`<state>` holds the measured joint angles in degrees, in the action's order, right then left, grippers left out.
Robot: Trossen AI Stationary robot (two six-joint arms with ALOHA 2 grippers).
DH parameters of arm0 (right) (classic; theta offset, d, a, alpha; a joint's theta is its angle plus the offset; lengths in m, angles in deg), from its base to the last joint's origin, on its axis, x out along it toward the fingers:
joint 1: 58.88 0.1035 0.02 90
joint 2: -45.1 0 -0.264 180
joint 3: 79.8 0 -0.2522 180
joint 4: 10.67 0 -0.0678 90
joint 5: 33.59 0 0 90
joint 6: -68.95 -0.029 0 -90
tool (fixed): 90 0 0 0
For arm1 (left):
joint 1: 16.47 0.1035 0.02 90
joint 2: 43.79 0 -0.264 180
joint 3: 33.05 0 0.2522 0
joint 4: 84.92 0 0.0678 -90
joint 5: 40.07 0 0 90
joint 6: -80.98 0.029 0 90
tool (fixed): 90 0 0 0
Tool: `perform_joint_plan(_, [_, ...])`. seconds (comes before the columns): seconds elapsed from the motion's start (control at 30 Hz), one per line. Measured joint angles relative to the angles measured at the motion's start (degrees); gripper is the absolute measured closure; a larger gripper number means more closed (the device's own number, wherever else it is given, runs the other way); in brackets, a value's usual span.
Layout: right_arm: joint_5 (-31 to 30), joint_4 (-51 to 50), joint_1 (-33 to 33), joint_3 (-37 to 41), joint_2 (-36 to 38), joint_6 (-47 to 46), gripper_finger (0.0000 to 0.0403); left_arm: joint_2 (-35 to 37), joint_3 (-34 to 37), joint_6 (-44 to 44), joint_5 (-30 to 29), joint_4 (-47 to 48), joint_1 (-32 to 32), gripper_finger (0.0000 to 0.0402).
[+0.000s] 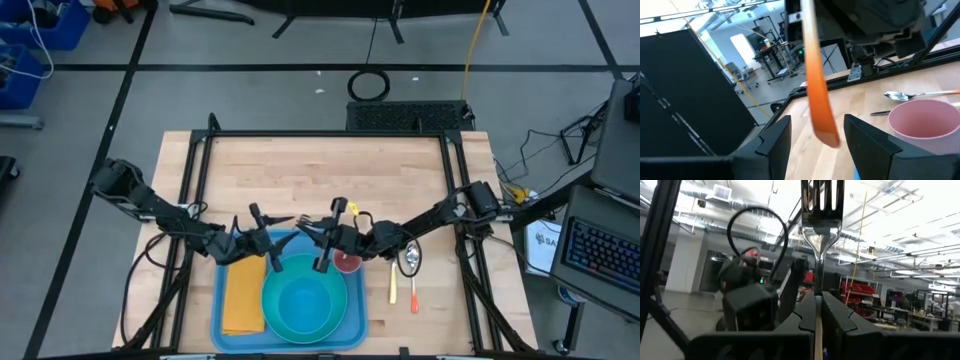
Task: Set up tray
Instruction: Put the orange fork on the yellow table napkin
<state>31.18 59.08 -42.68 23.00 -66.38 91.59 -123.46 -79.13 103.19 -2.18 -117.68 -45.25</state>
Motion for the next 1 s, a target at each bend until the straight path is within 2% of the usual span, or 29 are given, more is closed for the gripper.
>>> perform_joint_plan(0.57, [0.00,-0.57,0.74,0.00,0.11,-1.17,0.0401,0.00,0.00,0.07,-0.49,0.58,0.26,0.0226])
perform_joint_plan(0.7, [-0.13,-1.19,0.74,0.00,0.11,-1.91,0.0401,0.00,-0.02,0.05,-0.44,1.42,0.25,0.0275])
perform_joint_plan(0.9, [-0.14,-2.66,0.74,0.00,0.11,-1.91,0.0402,0.00,-0.02,-0.15,-0.57,2.58,0.26,0.0383])
perform_joint_plan(1.0, [-0.16,-3.15,0.87,0.02,0.11,-1.78,0.0402,0.07,-0.02,-0.47,-0.27,2.66,0.27,0.0389])
